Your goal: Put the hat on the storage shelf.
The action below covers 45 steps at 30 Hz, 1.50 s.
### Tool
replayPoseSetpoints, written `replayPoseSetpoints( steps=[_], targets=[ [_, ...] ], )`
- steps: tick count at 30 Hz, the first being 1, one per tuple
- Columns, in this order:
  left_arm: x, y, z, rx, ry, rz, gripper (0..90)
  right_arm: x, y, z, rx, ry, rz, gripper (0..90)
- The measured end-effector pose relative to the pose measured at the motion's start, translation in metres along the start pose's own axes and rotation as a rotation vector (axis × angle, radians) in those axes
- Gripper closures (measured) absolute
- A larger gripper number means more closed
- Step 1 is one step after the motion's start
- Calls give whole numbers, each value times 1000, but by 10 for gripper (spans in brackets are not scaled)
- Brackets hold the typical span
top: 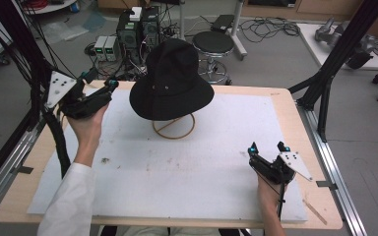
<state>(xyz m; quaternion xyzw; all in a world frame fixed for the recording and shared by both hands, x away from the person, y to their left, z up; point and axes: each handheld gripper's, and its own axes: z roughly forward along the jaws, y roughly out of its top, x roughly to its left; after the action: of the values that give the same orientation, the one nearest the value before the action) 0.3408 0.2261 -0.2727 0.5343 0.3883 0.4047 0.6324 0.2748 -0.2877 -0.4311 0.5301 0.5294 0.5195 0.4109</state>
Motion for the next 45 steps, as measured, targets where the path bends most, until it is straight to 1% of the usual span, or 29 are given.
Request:
replayPoseSetpoints(
  steps=[1, 4, 11, 15, 19, 21, 23, 28, 29, 32, 35, 40, 45],
  targets=[
    [3, -1, -3, -2, 4, -3, 358, 0, 0, 0, -1, 0, 5, 60],
    [9, -5, -12, 7, 25, 20, 347, 0, 0, 0, -1, 1, 3, 60],
    [21, -13, -32, -5, 84, 24, 310, 2, 0, 0, 5, -1, 15, 61],
    [26, -18, -39, -13, 123, 29, 282, 3, 0, 0, 4, 0, 18, 60],
    [29, -22, -46, -38, 174, 40, 265, 3, 1, -1, -1, 7, 16, 59],
    [30, -25, -48, -34, 195, 51, 232, 3, 0, -1, 0, 11, 20, 59],
    [31, -29, -51, -29, 206, 60, 227, 2, 0, -1, 2, 11, 22, 59],
    [35, -39, -58, -27, 246, 67, 209, 1, 0, -1, -1, 7, 30, 60],
    [36, -42, -58, -28, 253, 63, 209, 1, 0, -1, -1, 6, 31, 59],
    [38, -50, -62, -24, 268, 68, 200, 2, 0, -2, -6, 11, 35, 59],
    [38, -59, -65, -29, 285, 109, 196, 1, 0, -2, -6, 17, 36, 59],
    [42, -69, -70, -22, 313, 101, 196, 1, 0, -1, -4, 18, 33, 59],
    [43, -76, -74, -14, 324, 101, 194, 1, 0, -2, -3, 17, 39, 59]
  ],
)
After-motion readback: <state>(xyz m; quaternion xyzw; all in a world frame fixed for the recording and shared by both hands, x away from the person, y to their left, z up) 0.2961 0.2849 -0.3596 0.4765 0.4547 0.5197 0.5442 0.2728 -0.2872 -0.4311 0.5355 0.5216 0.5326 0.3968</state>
